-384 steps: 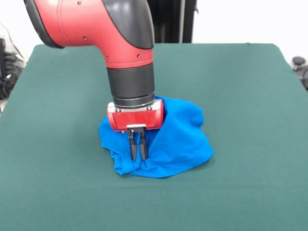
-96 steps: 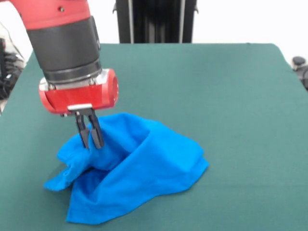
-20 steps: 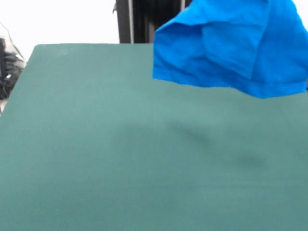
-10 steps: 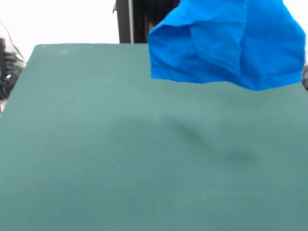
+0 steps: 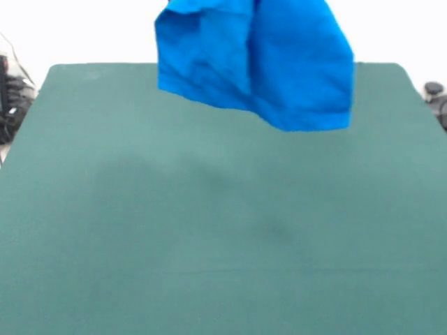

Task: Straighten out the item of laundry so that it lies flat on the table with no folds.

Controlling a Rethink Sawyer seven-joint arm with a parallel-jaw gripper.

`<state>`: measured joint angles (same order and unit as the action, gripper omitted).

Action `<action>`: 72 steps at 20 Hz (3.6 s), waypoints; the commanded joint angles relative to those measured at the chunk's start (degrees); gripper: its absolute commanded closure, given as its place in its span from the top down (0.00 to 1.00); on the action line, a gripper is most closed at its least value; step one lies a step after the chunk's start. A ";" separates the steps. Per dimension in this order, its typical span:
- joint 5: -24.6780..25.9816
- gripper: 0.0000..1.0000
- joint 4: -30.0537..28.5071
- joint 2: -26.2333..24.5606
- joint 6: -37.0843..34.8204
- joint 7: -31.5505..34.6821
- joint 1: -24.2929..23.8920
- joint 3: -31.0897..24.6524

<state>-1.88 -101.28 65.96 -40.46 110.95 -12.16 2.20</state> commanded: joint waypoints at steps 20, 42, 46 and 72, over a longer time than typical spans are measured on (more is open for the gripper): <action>-0.71 1.00 -17.33 0.37 13.60 -2.31 -4.41 -10.70; 4.72 1.00 -8.81 -7.41 12.32 -2.01 -5.50 -12.08; 5.78 1.00 -7.30 -10.08 14.73 -1.28 -5.53 -12.54; 10.62 1.00 -0.84 -19.65 21.40 -1.24 -6.70 -13.90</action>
<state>5.60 -103.70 50.65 -22.46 110.95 -17.92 -4.68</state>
